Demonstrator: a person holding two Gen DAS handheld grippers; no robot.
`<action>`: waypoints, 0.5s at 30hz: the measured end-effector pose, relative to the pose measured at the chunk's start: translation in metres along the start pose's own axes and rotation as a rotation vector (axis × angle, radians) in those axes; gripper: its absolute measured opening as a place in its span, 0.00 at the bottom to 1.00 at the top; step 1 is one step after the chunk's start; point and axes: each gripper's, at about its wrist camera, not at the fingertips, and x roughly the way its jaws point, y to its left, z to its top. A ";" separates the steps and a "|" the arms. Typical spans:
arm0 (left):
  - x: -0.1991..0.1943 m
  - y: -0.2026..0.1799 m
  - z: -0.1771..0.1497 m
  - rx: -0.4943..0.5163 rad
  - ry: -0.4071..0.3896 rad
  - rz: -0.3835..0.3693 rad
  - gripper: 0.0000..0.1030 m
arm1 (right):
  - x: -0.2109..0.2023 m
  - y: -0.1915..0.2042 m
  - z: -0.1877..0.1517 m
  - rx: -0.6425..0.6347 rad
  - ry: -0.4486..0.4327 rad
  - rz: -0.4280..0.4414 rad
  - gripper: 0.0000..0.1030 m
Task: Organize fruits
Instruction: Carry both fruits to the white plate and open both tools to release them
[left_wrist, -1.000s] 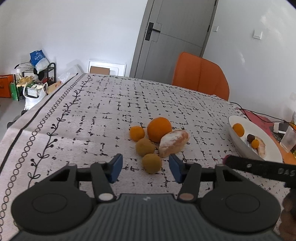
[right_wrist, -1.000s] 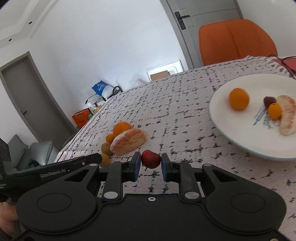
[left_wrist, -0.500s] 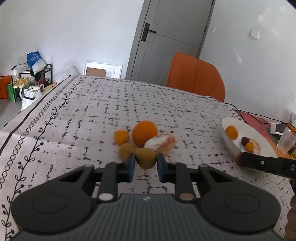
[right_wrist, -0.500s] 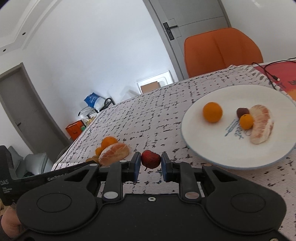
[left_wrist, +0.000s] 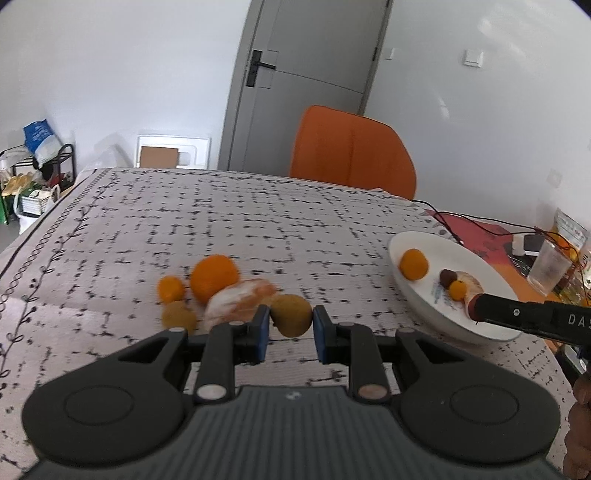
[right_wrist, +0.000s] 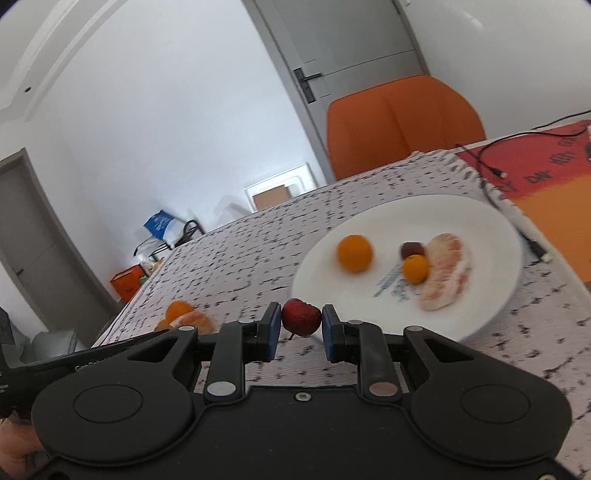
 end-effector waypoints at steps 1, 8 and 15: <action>0.001 -0.003 0.000 0.005 0.001 -0.004 0.23 | -0.002 -0.004 0.000 0.006 -0.004 -0.007 0.22; 0.008 -0.025 0.002 0.037 0.007 -0.028 0.23 | -0.010 -0.027 0.001 0.041 -0.019 -0.043 0.22; 0.015 -0.043 0.005 0.070 0.011 -0.043 0.23 | -0.015 -0.043 0.002 0.056 -0.036 -0.073 0.22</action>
